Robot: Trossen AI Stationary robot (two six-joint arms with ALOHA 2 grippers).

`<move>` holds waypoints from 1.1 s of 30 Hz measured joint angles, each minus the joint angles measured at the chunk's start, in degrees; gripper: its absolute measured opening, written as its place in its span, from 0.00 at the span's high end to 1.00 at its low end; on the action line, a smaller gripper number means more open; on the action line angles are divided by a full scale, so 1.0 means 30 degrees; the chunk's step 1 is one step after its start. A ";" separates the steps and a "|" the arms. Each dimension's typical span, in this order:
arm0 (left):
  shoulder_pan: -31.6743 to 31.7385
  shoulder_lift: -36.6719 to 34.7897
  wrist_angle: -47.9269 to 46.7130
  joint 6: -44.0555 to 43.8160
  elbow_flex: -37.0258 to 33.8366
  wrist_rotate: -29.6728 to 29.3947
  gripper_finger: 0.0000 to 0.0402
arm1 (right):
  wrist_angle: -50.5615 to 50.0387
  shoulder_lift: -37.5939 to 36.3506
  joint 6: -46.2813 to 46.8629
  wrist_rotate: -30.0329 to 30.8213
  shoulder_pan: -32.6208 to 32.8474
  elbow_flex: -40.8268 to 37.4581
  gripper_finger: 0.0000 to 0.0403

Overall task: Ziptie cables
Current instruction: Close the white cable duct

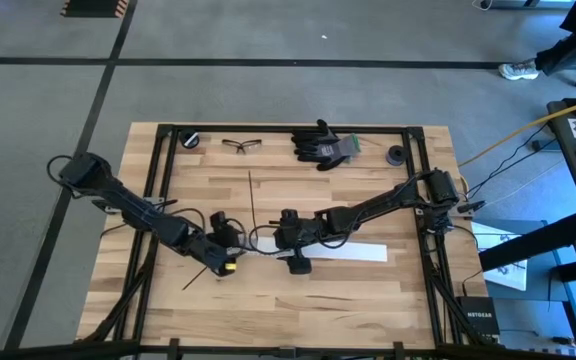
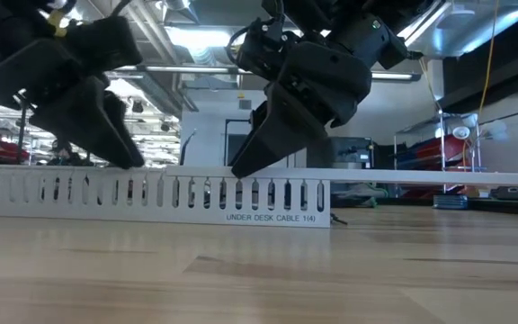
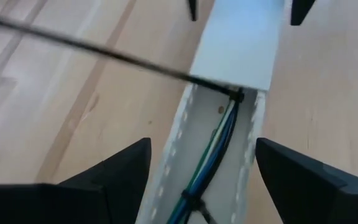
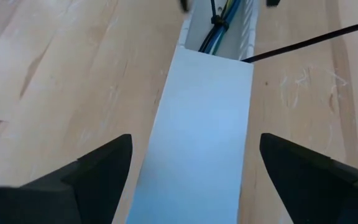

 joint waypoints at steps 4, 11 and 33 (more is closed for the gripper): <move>-0.0258 -0.1671 0.1138 -0.1092 -0.1719 -0.0324 0.36 | -0.0103 0.0000 0.0000 0.0000 0.0000 0.0000 0.16; -0.0250 -0.2685 0.3194 -0.0913 -0.2630 -0.0388 0.36 | -0.0008 0.0000 -0.0007 0.0000 0.0000 0.0000 0.16; 0.1253 -0.0799 0.3992 0.2089 -0.2631 0.2837 0.22 | 0.0276 -0.0002 -0.0052 0.0000 -0.0029 0.0000 0.16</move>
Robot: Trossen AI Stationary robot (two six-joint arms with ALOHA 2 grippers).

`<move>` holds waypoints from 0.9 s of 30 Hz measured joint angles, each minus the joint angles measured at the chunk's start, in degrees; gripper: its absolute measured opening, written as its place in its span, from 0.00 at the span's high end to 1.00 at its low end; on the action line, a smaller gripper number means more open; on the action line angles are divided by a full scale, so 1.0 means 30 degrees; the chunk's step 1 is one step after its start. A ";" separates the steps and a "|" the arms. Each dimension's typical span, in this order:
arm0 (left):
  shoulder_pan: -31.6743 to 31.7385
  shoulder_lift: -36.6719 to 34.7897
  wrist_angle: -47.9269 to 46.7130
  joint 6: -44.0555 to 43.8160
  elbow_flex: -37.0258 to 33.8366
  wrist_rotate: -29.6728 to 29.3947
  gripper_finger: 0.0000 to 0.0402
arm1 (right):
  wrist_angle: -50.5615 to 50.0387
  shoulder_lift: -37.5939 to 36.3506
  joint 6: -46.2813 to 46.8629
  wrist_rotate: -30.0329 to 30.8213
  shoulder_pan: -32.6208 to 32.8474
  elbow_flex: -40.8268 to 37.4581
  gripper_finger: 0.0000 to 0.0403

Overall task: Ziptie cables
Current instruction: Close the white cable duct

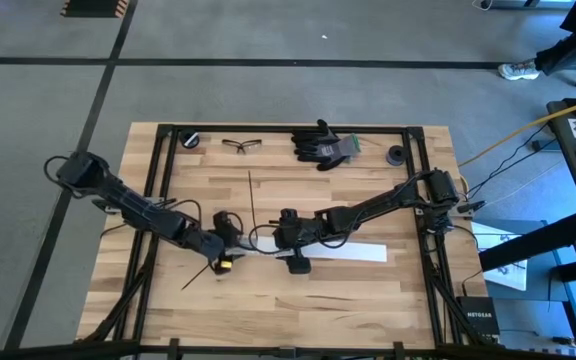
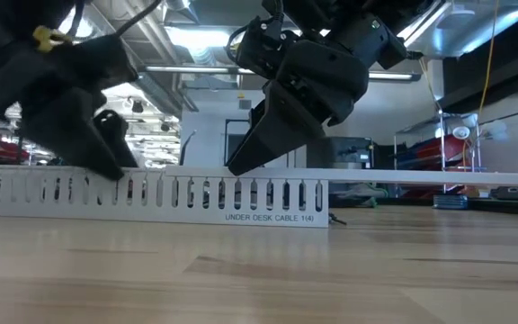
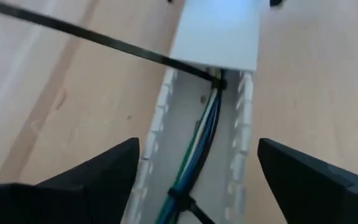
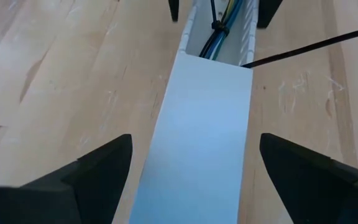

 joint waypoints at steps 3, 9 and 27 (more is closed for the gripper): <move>0.0370 0.0570 0.0706 0.1766 0.0000 0.0066 0.22 | -0.0003 -0.0005 -0.0028 0.0000 0.0000 0.0000 0.16; 0.1023 0.1579 0.2756 0.2723 0.0000 0.1371 0.22 | 0.0036 0.0002 -0.0028 0.0000 0.0000 0.0000 0.16; 0.1061 0.4832 0.7422 0.2653 0.0007 0.1389 0.46 | -0.0745 -0.0363 0.1374 0.0217 0.0162 -0.0007 0.16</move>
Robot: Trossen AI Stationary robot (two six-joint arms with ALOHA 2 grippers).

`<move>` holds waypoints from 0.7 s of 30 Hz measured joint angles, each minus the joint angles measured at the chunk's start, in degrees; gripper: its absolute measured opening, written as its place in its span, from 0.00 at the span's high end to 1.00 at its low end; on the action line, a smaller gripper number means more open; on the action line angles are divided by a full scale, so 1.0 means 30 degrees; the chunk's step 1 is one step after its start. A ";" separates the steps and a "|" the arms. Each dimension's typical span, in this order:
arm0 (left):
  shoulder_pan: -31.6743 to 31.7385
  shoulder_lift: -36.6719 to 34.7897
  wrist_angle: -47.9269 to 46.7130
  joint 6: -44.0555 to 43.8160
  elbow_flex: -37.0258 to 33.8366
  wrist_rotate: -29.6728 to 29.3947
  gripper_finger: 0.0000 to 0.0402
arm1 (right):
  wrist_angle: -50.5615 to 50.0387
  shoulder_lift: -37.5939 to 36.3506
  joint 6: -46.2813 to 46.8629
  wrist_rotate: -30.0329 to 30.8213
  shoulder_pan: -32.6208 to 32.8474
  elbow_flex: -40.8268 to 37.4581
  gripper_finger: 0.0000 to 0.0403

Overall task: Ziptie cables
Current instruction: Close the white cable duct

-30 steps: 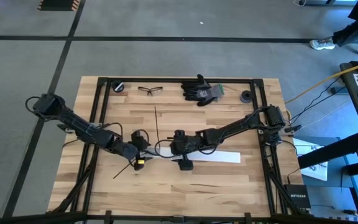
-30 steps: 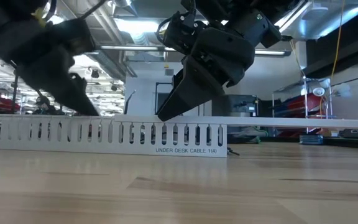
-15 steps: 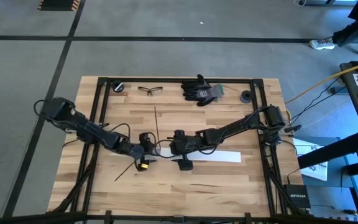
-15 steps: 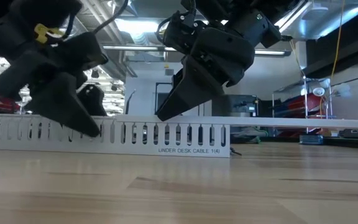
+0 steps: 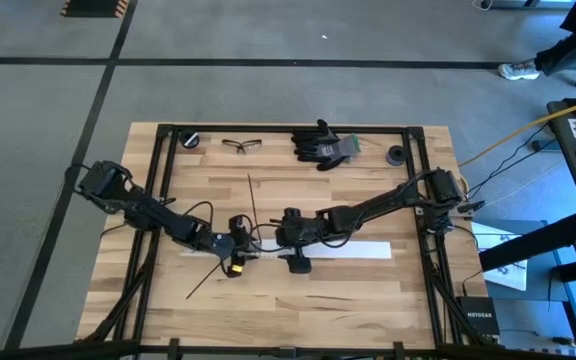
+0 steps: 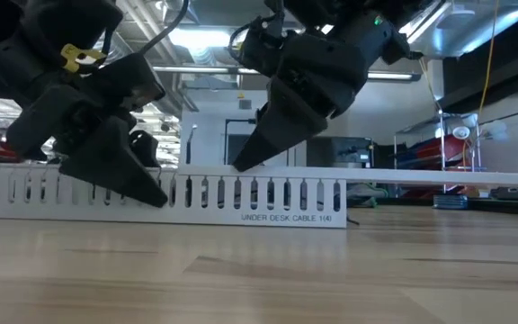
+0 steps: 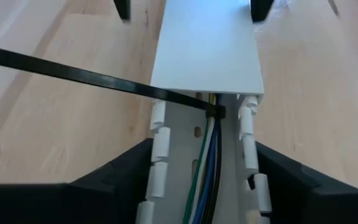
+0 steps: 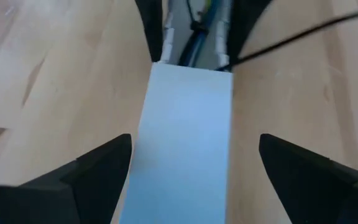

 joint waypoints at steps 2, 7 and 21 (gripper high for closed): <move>0.0000 0.0000 0.0055 -0.0009 0.0000 0.0000 0.48 | -0.0872 -0.0526 0.0222 0.0620 0.0155 0.0000 0.16; 0.0000 0.0000 0.0035 0.0000 0.0000 0.0000 0.47 | -0.2470 -0.1267 0.0409 0.1254 0.0546 -0.0018 0.16; 0.0000 0.0007 -0.0010 -0.0095 0.0000 0.0000 0.47 | -0.0886 -0.0676 0.0878 0.0415 0.0501 -0.1182 0.28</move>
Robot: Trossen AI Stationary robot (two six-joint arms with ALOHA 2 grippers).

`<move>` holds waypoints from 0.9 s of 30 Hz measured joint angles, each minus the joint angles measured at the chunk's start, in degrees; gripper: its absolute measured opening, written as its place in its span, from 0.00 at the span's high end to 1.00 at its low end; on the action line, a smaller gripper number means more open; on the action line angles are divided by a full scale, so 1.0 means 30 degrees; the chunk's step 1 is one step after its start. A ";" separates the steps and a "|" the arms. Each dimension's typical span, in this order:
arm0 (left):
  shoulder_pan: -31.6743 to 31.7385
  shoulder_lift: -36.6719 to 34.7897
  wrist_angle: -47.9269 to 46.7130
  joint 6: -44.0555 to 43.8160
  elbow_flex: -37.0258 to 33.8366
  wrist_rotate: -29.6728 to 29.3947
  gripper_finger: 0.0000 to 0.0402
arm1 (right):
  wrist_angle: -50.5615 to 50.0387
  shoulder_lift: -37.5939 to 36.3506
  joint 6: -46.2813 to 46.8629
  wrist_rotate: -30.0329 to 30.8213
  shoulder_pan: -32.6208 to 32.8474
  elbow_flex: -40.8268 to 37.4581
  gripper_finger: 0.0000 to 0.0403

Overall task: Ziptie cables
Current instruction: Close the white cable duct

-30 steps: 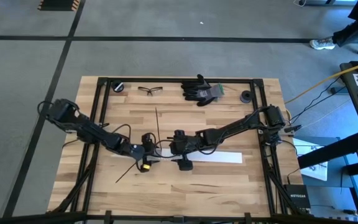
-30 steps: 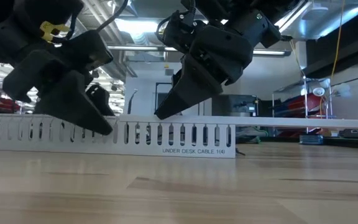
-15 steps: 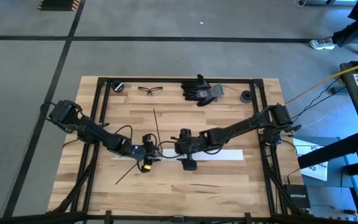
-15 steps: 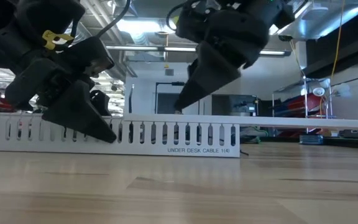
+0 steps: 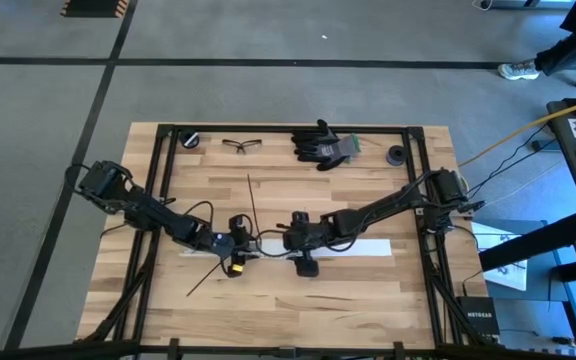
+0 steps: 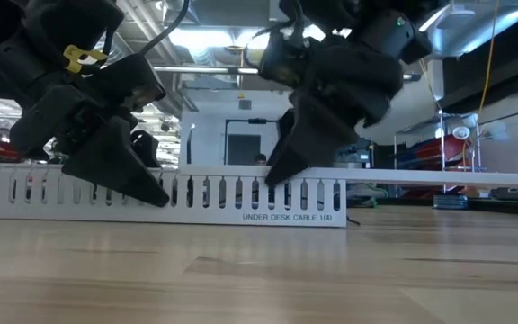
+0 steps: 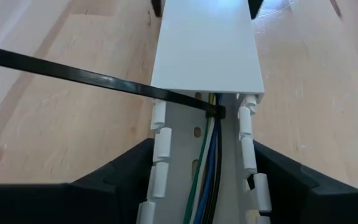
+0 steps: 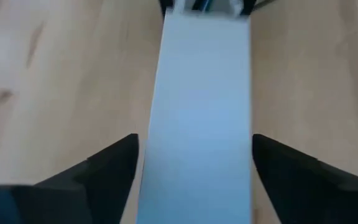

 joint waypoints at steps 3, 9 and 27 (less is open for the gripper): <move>0.0000 0.0000 0.0000 0.0066 0.0000 -0.0009 0.47 | 0.0155 0.0115 -0.0174 -0.0034 -0.0105 0.0000 0.36; 0.0000 0.0000 0.0007 -0.0061 0.0000 -0.0054 0.47 | 0.0224 0.0123 -0.0108 -0.0246 -0.0124 0.0009 0.48; -0.0029 0.0015 0.0221 0.0022 -0.0073 -0.0153 0.47 | 0.5060 0.1544 0.0554 -0.0063 -0.0302 -0.0057 0.48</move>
